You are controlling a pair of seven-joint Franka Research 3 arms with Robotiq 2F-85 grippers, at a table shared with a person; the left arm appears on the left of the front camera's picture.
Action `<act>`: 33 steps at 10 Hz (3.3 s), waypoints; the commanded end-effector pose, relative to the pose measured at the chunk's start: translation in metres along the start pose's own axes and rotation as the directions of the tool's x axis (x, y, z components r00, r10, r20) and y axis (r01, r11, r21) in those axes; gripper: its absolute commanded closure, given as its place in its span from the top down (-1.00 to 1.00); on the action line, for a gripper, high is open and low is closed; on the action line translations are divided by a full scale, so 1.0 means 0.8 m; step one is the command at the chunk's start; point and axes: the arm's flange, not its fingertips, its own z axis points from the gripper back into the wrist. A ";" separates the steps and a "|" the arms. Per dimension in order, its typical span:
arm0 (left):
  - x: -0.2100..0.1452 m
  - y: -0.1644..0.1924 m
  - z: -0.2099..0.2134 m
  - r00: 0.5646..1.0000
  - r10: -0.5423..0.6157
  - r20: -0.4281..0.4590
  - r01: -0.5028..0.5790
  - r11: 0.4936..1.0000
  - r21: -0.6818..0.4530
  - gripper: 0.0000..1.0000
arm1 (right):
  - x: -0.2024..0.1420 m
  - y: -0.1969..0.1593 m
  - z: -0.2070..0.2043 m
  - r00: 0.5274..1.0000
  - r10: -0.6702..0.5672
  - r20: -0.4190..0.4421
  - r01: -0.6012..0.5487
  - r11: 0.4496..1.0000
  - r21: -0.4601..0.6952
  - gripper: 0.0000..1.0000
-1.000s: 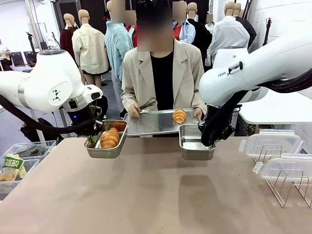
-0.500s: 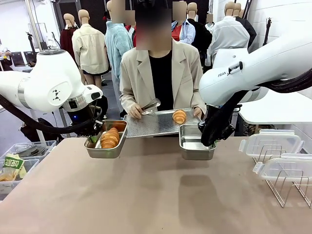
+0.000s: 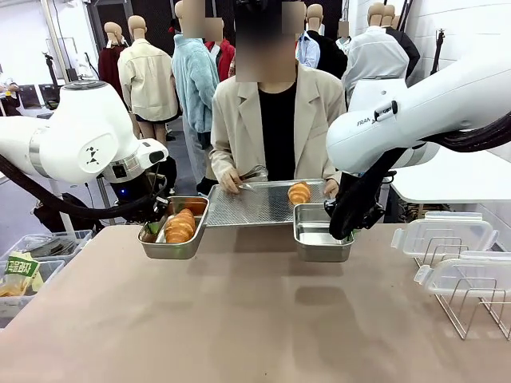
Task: Place the bread in airtight containers.
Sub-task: Once an object is inside an Airtight Container , place the container in the center of the table.
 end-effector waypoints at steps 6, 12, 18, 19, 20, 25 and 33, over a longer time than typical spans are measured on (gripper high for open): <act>-0.016 0.061 -0.108 0.991 0.040 -0.125 -0.050 0.996 -0.079 -1.00 | -0.003 -0.001 0.002 1.000 -0.007 0.017 0.007 1.000 -0.008 -1.00; -0.030 0.083 -0.163 0.991 0.061 -0.119 -0.062 0.998 0.000 -1.00 | -0.003 -0.001 0.002 1.000 -0.007 0.017 0.007 1.000 -0.008 -1.00; -0.023 0.072 -0.135 0.994 0.018 -0.104 -0.018 1.000 0.002 1.00 | -0.003 -0.001 0.002 1.000 -0.007 0.017 0.007 1.000 -0.008 -1.00; -0.021 0.072 -0.129 0.994 0.009 -0.109 -0.010 1.000 -0.006 1.00 | -0.003 -0.001 0.002 1.000 -0.007 0.017 0.007 1.000 -0.008 -1.00; -0.018 0.072 -0.122 0.995 -0.004 -0.104 0.003 1.000 -0.010 1.00 | -0.003 -0.001 0.002 1.000 -0.007 0.017 0.007 1.000 -0.008 -1.00; -0.001 0.144 -0.012 1.000 -0.016 0.012 0.015 0.998 0.053 1.00 | -0.003 -0.001 0.002 1.000 -0.007 0.017 0.007 1.000 -0.008 -1.00; -0.016 0.283 -0.004 0.985 0.170 -0.010 -0.169 0.985 0.023 1.00 | -0.003 -0.001 0.002 1.000 -0.007 0.017 0.007 1.000 -0.008 -1.00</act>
